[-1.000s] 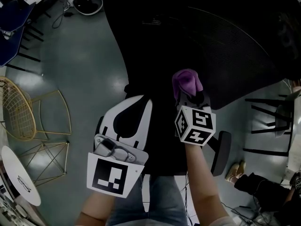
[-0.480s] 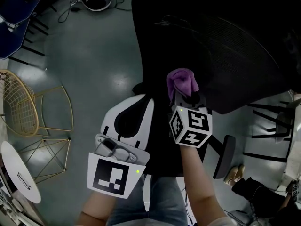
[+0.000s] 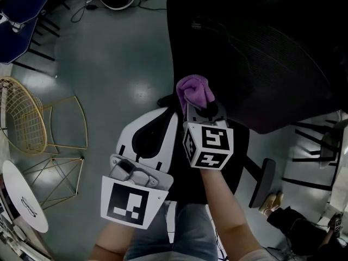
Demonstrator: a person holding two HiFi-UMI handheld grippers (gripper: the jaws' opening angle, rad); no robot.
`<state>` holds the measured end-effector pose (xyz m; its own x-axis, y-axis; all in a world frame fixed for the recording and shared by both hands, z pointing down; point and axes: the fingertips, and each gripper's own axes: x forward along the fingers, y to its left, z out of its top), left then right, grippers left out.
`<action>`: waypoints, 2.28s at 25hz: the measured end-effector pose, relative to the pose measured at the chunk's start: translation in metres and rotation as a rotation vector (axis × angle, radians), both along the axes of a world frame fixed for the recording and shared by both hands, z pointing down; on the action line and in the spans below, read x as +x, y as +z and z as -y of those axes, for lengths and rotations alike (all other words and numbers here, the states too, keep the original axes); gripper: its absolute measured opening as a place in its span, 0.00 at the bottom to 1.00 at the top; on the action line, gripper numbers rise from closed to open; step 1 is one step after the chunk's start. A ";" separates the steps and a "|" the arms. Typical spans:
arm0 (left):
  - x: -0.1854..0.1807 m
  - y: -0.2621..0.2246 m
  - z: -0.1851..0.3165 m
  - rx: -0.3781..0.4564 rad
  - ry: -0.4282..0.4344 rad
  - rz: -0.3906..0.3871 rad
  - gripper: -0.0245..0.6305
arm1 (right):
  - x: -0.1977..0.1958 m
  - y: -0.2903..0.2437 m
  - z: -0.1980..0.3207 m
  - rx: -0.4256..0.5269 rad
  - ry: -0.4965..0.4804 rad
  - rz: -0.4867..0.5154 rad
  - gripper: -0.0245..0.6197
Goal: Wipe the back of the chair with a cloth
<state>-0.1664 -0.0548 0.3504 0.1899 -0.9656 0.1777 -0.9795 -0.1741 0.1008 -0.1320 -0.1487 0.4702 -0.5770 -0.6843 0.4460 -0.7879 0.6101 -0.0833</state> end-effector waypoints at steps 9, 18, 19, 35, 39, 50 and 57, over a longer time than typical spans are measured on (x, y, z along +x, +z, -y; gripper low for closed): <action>-0.003 0.001 0.003 -0.004 -0.008 0.000 0.06 | -0.019 0.001 -0.007 -0.009 -0.056 0.018 0.19; -0.004 0.003 0.002 -0.007 -0.007 0.005 0.06 | -0.015 0.013 -0.011 -0.021 -0.044 0.046 0.19; -0.005 0.004 0.001 -0.009 -0.009 0.005 0.06 | -0.015 0.016 -0.013 -0.023 -0.044 0.041 0.19; 0.001 0.014 -0.001 -0.032 -0.008 0.008 0.06 | 0.003 0.047 -0.018 -0.047 -0.053 -0.024 0.19; 0.007 0.017 -0.001 -0.037 -0.007 0.007 0.06 | 0.016 0.050 -0.014 -0.040 -0.040 -0.033 0.19; 0.036 0.021 0.009 -0.041 0.015 0.007 0.06 | 0.064 0.053 0.001 -0.038 0.013 -0.046 0.19; 0.064 0.026 0.015 -0.053 0.043 0.008 0.06 | 0.100 0.057 0.010 -0.038 0.048 -0.061 0.19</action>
<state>-0.1029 -0.0695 0.3760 0.2295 -0.9457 0.2300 -0.9721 -0.2109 0.1030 -0.0316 -0.1584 0.5270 -0.5147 -0.6926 0.5054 -0.8206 0.5687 -0.0563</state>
